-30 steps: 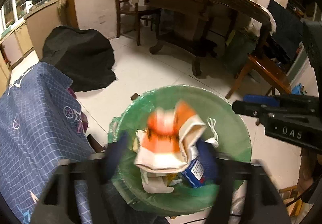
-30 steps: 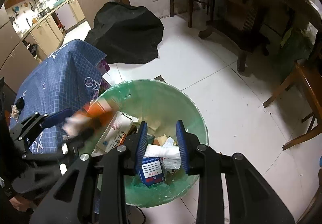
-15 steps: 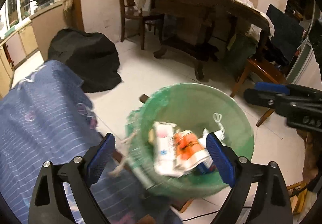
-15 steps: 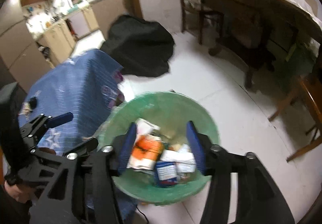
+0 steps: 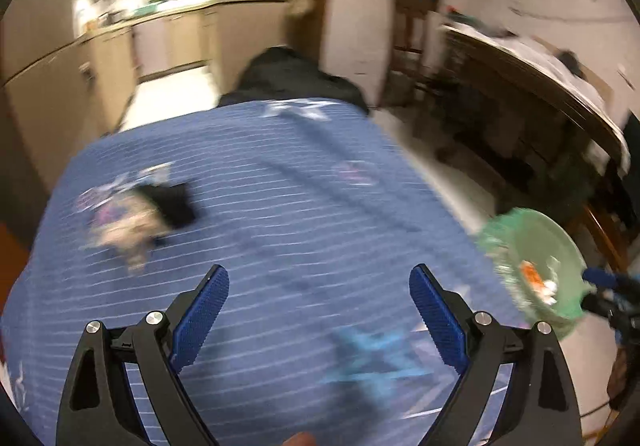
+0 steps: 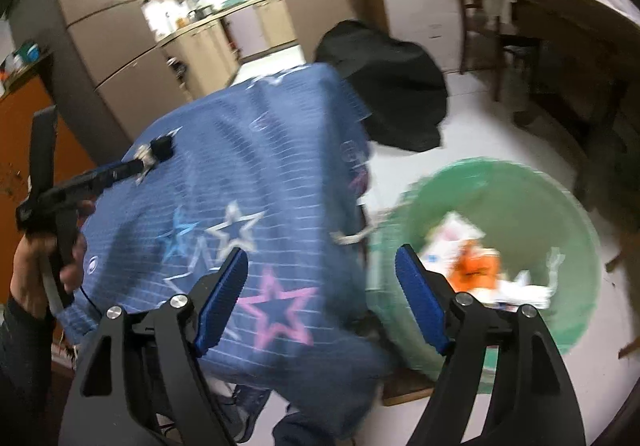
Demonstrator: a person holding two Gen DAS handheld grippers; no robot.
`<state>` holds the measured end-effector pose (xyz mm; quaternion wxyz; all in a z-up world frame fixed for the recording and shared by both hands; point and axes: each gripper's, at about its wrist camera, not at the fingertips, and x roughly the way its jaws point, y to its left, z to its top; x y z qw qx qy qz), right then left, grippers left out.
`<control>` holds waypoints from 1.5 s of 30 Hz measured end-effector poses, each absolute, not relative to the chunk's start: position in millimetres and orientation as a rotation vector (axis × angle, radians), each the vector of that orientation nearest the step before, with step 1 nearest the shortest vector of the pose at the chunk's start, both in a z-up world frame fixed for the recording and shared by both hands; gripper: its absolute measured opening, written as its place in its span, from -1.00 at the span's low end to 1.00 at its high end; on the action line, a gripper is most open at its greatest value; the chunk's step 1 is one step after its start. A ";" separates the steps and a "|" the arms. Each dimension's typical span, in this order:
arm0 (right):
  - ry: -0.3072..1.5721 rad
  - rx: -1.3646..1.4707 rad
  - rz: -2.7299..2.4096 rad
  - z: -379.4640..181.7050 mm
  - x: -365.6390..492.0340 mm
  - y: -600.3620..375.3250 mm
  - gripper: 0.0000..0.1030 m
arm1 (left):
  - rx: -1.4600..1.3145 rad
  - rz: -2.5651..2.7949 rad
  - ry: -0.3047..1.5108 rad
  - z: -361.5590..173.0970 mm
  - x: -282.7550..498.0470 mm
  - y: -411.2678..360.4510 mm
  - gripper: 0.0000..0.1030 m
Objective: Collect trash
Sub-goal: 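Swing both tools back to the bed toward the seed bag and black cloth, then grasp the clear seed bag with the left tool while the right tool grasps the black cloth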
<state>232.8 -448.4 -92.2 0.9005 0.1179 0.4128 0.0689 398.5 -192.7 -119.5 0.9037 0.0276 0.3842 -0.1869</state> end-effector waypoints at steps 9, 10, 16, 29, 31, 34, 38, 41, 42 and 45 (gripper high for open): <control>0.849 0.183 0.247 -88.1 258.6 -364.8 0.46 | 0.024 -0.255 0.817 -130.1 413.9 -85.9 0.77; 0.846 0.172 0.249 -87.2 260.3 -357.8 0.47 | 0.022 -0.252 0.819 -131.1 413.5 -79.7 0.77; 0.839 0.144 0.263 -84.7 272.6 -325.9 0.51 | 0.033 -0.249 0.796 -130.7 414.1 -55.9 0.77; 0.858 0.068 0.312 -87.9 318.1 -282.9 0.64 | 0.172 -0.378 0.861 -163.9 514.9 -68.7 0.74; 0.863 0.039 0.333 -88.5 331.7 -273.9 0.64 | 0.155 -0.378 0.872 -174.0 520.9 -64.4 0.12; 0.866 -0.037 0.392 -88.5 363.4 -252.0 0.64 | 0.075 -0.345 0.855 -172.5 516.8 -43.7 -0.13; 0.864 -0.165 0.494 -91.1 417.8 -208.4 0.64 | 0.018 -0.303 0.848 -169.6 495.1 -7.2 -0.14; 0.868 -0.277 0.567 -95.6 455.7 -167.6 0.64 | -0.011 -0.272 0.855 -170.9 482.4 15.8 -0.14; 0.873 -0.298 0.590 -97.7 463.9 -157.7 0.64 | -0.025 -0.268 0.860 -171.7 479.1 22.3 -0.14; 0.904 -0.373 0.642 -108.2 490.5 -118.5 0.64 | -0.045 -0.253 0.875 -175.8 472.8 33.2 -0.14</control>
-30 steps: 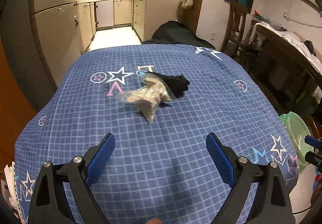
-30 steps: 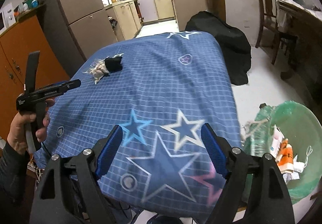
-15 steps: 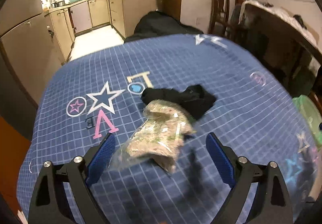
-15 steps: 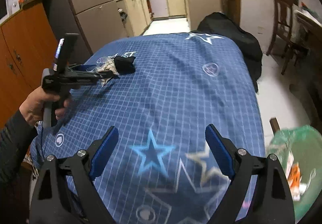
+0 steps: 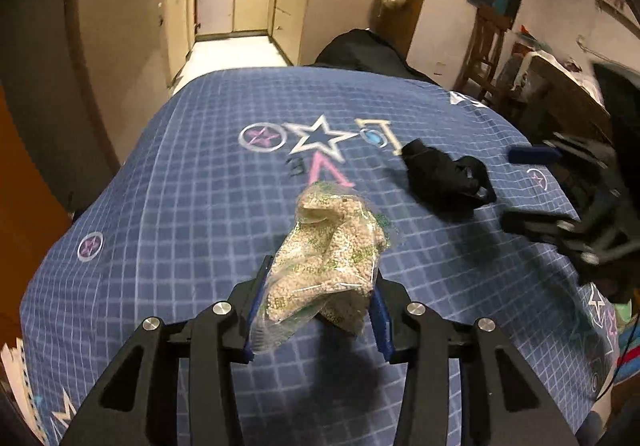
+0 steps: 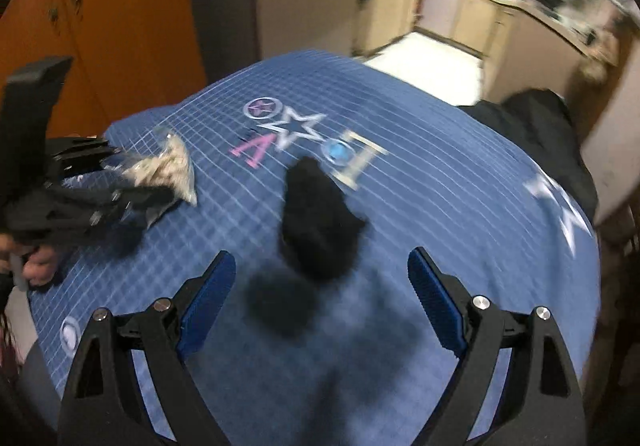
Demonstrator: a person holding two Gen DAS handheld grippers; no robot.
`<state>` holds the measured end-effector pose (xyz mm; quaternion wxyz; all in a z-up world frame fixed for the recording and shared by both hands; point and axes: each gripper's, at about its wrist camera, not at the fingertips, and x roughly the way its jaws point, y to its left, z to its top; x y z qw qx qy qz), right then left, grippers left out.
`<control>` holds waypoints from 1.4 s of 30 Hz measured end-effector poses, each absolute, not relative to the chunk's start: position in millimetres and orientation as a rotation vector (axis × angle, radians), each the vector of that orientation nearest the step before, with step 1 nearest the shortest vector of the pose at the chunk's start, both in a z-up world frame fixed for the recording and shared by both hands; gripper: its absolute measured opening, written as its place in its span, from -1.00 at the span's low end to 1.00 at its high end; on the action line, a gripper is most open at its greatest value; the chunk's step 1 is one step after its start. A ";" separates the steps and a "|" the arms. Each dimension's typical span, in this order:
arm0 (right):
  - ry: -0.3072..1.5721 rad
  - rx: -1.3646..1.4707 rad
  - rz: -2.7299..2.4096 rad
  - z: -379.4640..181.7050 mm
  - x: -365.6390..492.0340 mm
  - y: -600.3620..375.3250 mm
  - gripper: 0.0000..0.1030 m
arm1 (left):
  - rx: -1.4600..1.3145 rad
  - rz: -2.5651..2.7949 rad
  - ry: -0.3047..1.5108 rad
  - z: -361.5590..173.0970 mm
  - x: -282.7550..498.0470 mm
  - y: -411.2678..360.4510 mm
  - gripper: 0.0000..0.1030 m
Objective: Collect trash
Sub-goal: 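Grasp the clear seed bag with the left tool while the right tool grasps the black cloth, then carry the seed bag and black cloth over the green bin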
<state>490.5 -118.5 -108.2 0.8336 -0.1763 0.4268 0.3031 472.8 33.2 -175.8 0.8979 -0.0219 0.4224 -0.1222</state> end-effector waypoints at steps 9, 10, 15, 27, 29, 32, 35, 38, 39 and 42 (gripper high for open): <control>1.007 -0.273 0.463 -136.8 518.1 -109.9 -0.07 | -0.071 -0.173 0.819 -169.9 451.4 36.5 -0.14; 0.988 -0.238 0.449 -133.0 509.9 -115.4 -0.07 | -0.071 -0.153 0.805 -167.9 446.9 38.2 -0.14; 0.850 -0.097 0.383 -99.7 451.2 -140.9 -0.07 | -0.083 -0.038 0.693 -141.8 409.3 36.2 -0.14; 0.546 -0.004 0.245 -23.0 291.8 -194.2 -0.06 | -0.048 -0.058 0.521 -67.0 300.2 -23.2 -0.14; 0.527 -0.003 0.226 -18.1 281.1 -199.5 -0.06 | -0.044 -0.078 0.511 -60.5 286.3 -36.7 -0.14; 0.507 0.006 0.196 -8.8 264.8 -215.7 -0.06 | -0.046 -0.104 0.512 -55.2 279.5 -55.4 -0.14; 0.501 0.013 0.168 -6.2 261.3 -235.6 -0.06 | -0.047 -0.126 0.512 -49.3 275.1 -72.2 -0.14; 0.496 0.026 0.135 -6.6 257.9 -253.3 -0.06 | -0.038 -0.152 0.503 -41.4 269.4 -93.4 -0.14; 0.494 0.038 0.124 -5.8 255.8 -262.2 -0.06 | -0.034 -0.160 0.500 -39.5 268.5 -98.8 -0.14; 0.486 0.046 0.081 -3.0 251.3 -284.2 -0.06 | -0.022 -0.198 0.498 -33.2 265.5 -124.8 -0.14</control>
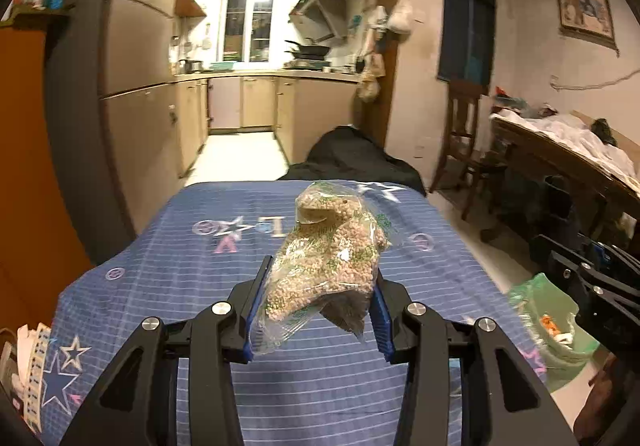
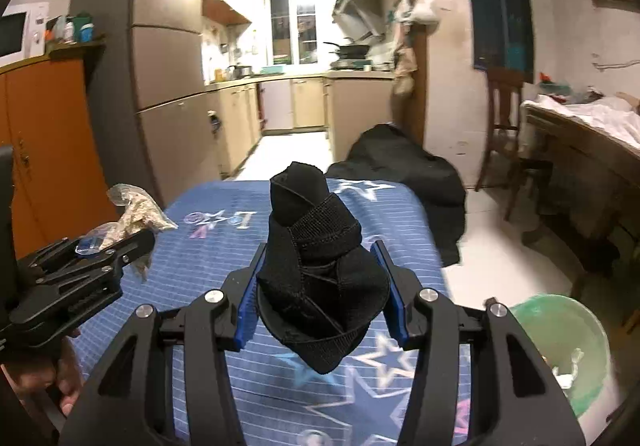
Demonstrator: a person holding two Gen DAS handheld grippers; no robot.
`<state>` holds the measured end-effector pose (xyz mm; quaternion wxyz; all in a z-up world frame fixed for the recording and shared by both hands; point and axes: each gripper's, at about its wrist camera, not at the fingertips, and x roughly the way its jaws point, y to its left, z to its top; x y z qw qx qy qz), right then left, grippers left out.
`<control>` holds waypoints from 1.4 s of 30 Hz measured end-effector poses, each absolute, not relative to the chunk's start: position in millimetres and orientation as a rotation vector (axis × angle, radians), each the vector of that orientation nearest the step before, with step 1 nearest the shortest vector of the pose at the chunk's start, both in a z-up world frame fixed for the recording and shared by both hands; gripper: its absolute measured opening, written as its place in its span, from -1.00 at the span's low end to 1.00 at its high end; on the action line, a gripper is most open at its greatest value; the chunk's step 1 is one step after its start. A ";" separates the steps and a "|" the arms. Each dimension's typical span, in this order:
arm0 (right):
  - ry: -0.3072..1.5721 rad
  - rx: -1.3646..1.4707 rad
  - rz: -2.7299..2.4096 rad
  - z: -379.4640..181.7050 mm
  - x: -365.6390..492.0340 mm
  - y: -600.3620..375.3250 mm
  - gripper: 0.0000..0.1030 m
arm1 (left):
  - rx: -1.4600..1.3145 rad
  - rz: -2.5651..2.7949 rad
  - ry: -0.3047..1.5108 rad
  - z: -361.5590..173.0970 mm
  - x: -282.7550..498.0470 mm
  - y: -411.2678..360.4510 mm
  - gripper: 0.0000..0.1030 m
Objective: Collect trash
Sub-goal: 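Carry the seed bag and black cloth over the green bin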
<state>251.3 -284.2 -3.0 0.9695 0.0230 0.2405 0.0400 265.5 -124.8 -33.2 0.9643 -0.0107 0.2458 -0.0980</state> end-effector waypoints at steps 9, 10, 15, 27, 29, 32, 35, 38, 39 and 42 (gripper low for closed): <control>0.482 0.069 -0.044 -0.8 235.4 -355.9 -0.06 | 0.008 -0.323 0.495 -21.9 265.4 -216.6 -0.13; 0.486 0.073 -0.056 -1.6 234.0 -364.5 -0.06 | 0.017 -0.336 0.495 -21.3 266.0 -230.0 -0.13; 0.512 0.088 -0.109 -3.7 228.9 -406.1 -0.06 | 0.046 -0.410 0.512 -21.8 271.3 -283.6 -0.13; 0.687 0.166 -0.254 -26.1 222.1 -525.0 -0.06 | 0.134 -0.645 0.659 -43.8 295.3 -438.1 -0.13; 0.743 0.183 -0.269 -36.8 224.8 -544.4 -0.06 | 0.159 -0.683 0.693 -52.8 300.8 -463.1 -0.13; 0.808 0.203 -0.281 -51.2 229.4 -561.3 -0.06 | 0.206 -0.712 0.734 -67.6 309.9 -496.2 -0.13; 0.886 0.219 -0.286 -69.2 237.0 -580.6 -0.06 | 0.243 -0.728 0.772 -81.7 319.3 -522.2 -0.13; 0.937 0.240 -0.284 -80.8 241.2 -590.8 -0.06 | 0.282 -0.740 0.817 -98.6 329.5 -537.7 -0.13; 0.962 0.255 -0.273 -85.7 243.5 -595.2 -0.06 | 0.293 -0.741 0.824 -102.3 331.8 -541.3 -0.13; 1.021 0.281 -0.259 -95.8 250.2 -607.8 -0.06 | 0.334 -0.748 0.871 -122.3 340.6 -558.7 -0.13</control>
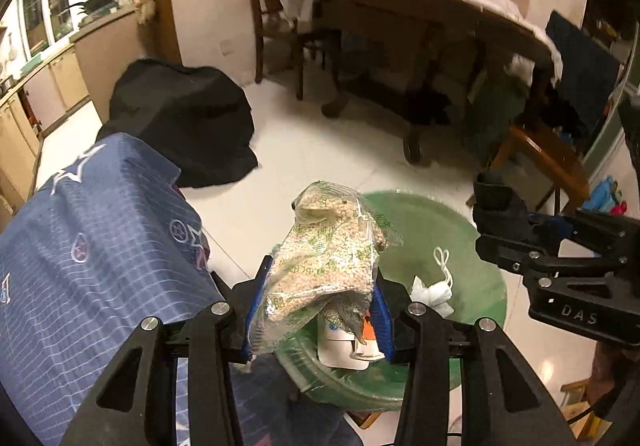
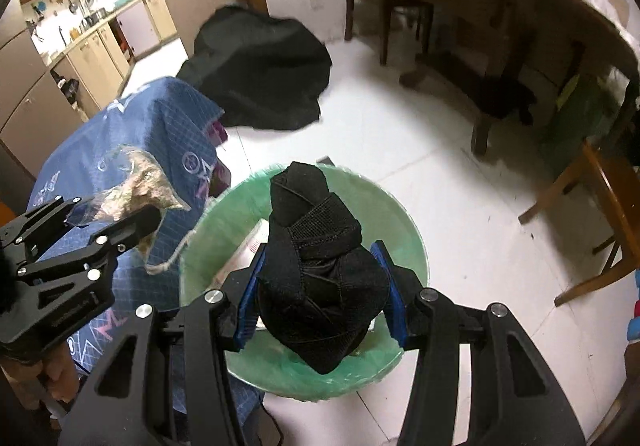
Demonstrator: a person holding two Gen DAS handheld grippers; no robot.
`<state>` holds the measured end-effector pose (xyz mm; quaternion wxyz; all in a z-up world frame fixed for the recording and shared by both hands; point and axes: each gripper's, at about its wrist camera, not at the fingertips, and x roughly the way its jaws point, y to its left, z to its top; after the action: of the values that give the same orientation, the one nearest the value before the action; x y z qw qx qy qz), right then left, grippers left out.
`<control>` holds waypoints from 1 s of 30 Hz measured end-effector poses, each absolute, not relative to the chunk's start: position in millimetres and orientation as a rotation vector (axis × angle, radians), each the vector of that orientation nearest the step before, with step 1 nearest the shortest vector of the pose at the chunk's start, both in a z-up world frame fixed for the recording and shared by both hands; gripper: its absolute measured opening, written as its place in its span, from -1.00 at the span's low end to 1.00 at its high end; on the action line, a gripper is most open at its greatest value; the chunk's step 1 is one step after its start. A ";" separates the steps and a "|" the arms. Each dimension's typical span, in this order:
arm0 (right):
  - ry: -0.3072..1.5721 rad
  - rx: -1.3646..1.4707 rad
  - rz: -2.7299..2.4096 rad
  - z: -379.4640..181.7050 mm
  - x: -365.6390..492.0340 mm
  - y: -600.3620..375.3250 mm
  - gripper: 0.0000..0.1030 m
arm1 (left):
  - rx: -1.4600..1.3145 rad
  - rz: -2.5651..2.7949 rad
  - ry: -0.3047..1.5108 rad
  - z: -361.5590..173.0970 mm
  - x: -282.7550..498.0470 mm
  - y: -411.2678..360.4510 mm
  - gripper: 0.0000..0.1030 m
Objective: Collect trash
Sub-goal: 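Carry the seed bag and black cloth over the green bin, then open both tools to drop the seed bag and black cloth into the bin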
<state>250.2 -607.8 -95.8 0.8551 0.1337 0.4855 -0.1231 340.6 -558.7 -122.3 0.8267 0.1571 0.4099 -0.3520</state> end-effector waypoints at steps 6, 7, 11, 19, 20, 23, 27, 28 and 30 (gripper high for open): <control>1.095 0.312 -0.242 -110.7 259.1 -622.0 -0.06 | 0.394 -0.761 0.947 -155.2 352.0 -578.5 -0.13; 1.102 0.313 -0.240 -112.2 259.7 -623.5 -0.06 | 0.406 -0.765 0.956 -160.2 355.3 -581.5 -0.13; 1.124 0.304 -0.225 -118.0 263.2 -626.8 -0.06 | 0.426 -0.754 0.964 -172.0 360.1 -589.1 -0.13; 1.128 0.306 -0.218 -119.0 265.7 -629.0 -0.06 | 0.425 -0.744 0.948 -170.2 366.3 -592.0 -0.13; 1.129 0.307 -0.218 -118.9 265.7 -628.8 -0.06 | 0.426 -0.743 0.945 -169.2 366.7 -592.0 -0.13; 1.129 0.304 -0.216 -120.4 266.4 -628.7 -0.06 | 0.426 -0.743 0.943 -166.7 367.8 -592.7 -0.13; 1.125 0.306 -0.217 -121.6 266.3 -629.3 -0.05 | 0.427 -0.740 0.940 -165.0 367.4 -592.7 -0.13; 1.124 0.306 -0.218 -121.9 266.2 -629.5 -0.05 | 0.429 -0.738 0.940 -164.4 365.9 -593.3 -0.13; 1.124 0.305 -0.217 -122.2 266.4 -629.1 -0.05 | 0.431 -0.737 0.939 -163.7 365.8 -593.0 -0.13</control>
<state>266.4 -629.1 -122.2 0.8296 0.1440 0.5296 -0.1023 365.8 -593.0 -163.7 0.8055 0.2014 0.4385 -0.3441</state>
